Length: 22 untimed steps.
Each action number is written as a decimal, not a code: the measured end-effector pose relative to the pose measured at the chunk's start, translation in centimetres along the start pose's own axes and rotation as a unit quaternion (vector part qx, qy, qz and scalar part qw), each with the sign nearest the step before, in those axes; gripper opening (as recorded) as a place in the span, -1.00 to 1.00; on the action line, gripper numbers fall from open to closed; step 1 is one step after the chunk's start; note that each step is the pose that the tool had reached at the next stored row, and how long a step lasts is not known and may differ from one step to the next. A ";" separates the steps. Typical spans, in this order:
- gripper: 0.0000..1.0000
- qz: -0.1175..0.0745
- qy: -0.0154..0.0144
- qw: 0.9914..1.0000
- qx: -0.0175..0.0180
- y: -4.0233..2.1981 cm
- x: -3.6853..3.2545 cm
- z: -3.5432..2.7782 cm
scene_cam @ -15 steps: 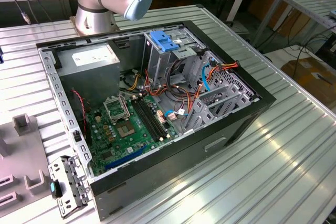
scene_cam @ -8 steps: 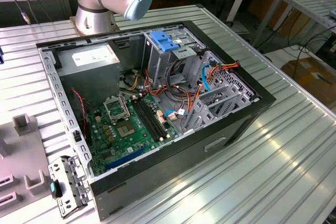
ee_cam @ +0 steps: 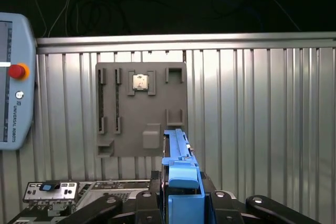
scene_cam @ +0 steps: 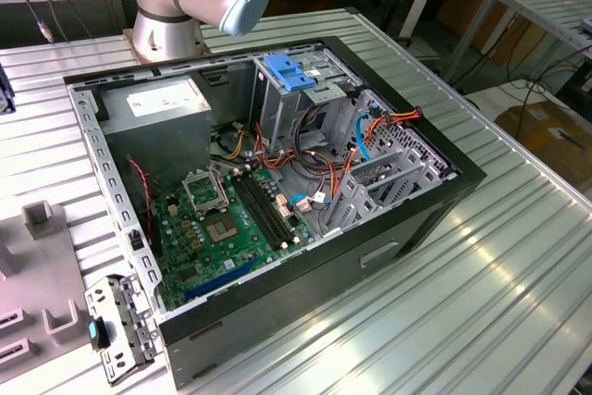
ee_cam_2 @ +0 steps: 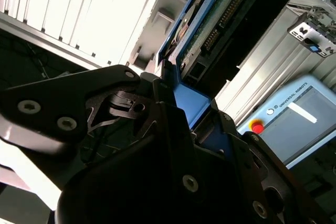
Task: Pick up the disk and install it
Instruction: 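Pick up the disk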
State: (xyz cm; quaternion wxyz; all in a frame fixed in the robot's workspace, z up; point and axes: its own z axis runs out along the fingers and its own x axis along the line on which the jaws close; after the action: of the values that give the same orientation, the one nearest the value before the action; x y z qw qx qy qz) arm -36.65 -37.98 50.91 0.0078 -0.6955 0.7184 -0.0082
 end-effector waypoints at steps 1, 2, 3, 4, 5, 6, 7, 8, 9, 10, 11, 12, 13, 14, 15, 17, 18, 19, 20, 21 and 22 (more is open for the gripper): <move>-0.25 0.000 0.000 1.000 0.000 -0.27 -0.01 0.01; -0.25 0.000 0.000 1.000 0.000 -0.50 -0.02 0.01; -0.25 0.000 0.000 1.000 0.000 -1.06 -0.04 0.02; -0.25 0.000 0.000 1.000 0.000 -1.37 -0.05 0.03; -0.25 0.000 0.000 1.000 0.000 -1.65 -0.06 0.03; -0.25 0.000 0.000 1.000 0.000 -1.92 -0.06 0.04; -0.25 0.000 0.000 1.000 0.000 -2.32 -0.08 0.05; -0.25 0.000 0.000 1.000 0.000 -2.62 -0.09 0.06; -0.25 0.000 0.000 1.000 0.000 -3.04 -0.10 0.07; -0.25 0.000 0.000 1.000 0.000 -3.27 -0.11 0.07; -0.25 0.000 0.000 1.000 0.000 -3.43 -0.11 0.07; -0.25 0.000 0.000 1.000 0.000 -3.56 -0.12 0.08; -0.25 0.000 0.000 1.000 0.000 -3.70 -0.12 0.08; -0.25 0.000 0.000 1.000 0.000 -3.84 -0.13 0.09; -0.25 0.000 0.000 1.000 0.000 -4.03 -0.13 0.09; -0.25 0.000 0.000 1.000 0.000 -4.45 -0.15 0.09; -0.25 0.000 0.000 1.000 0.000 -4.62 -0.15 0.10; -0.25 0.000 0.000 1.000 0.000 -4.83 -0.16 0.11; -0.25 0.000 0.000 1.000 0.000 -5.08 -0.17 0.11; -0.25 0.000 0.000 1.000 0.000 -5.35 -0.17 0.12; -0.25 0.000 0.000 1.000 0.000 -5.60 -0.18 0.13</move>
State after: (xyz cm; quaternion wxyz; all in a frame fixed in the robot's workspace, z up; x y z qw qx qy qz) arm -31.05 -37.98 50.91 0.0077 -0.6955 0.7184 -0.0081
